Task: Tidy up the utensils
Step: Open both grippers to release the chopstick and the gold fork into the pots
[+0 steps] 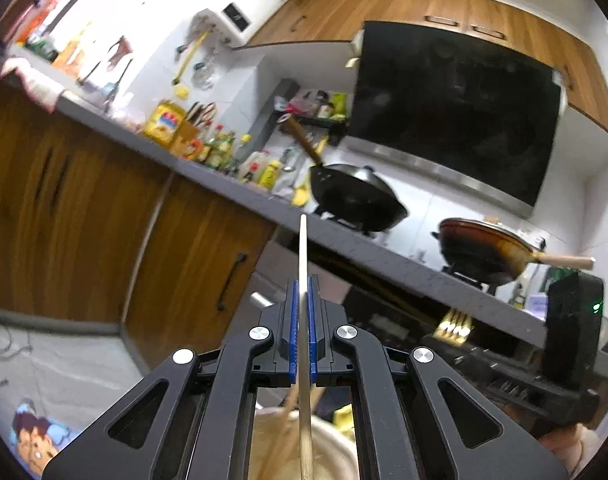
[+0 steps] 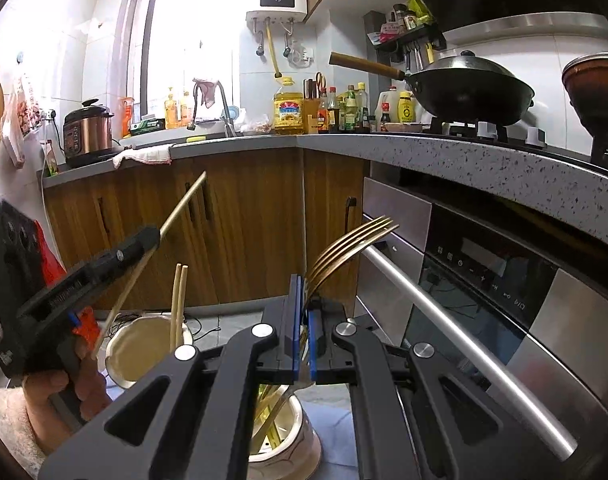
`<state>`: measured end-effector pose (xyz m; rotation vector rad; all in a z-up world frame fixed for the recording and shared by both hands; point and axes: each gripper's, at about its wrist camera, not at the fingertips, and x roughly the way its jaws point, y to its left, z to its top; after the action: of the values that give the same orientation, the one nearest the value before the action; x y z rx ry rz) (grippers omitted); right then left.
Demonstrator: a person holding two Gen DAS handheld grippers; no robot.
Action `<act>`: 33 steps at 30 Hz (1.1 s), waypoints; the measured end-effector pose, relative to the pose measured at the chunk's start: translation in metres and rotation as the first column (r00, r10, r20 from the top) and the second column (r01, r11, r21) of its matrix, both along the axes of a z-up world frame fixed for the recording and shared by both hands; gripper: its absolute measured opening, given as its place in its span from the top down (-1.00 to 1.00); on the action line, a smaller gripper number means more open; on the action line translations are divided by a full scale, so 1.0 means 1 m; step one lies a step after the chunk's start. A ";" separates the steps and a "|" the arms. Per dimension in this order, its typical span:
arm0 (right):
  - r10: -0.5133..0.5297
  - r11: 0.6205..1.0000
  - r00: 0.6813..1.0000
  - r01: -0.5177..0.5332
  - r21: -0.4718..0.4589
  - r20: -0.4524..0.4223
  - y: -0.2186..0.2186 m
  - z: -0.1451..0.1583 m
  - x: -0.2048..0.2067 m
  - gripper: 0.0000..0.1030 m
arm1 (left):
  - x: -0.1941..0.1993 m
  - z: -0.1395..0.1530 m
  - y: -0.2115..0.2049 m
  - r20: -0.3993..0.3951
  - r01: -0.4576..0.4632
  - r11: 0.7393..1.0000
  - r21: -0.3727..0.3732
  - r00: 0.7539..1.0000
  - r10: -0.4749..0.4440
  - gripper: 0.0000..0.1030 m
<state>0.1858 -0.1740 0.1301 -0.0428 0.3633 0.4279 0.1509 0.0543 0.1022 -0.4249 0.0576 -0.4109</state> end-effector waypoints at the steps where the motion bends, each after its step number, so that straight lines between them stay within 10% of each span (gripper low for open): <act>1: -0.001 1.000 1.000 0.001 0.000 0.001 0.000 0.000 -0.001 0.95 | -0.003 0.003 -0.002 0.014 -0.005 1.000 0.011 1.000 0.004 0.90; 33: 0.017 1.000 1.000 -0.017 -0.009 -0.015 0.001 -0.009 0.005 0.95 | 0.006 -0.004 -0.016 0.003 -0.023 0.998 0.051 1.000 0.023 0.90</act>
<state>0.1911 -0.1726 0.1207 -0.0516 0.3793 0.4434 0.1570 0.0380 0.0983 -0.3746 0.0605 -0.3861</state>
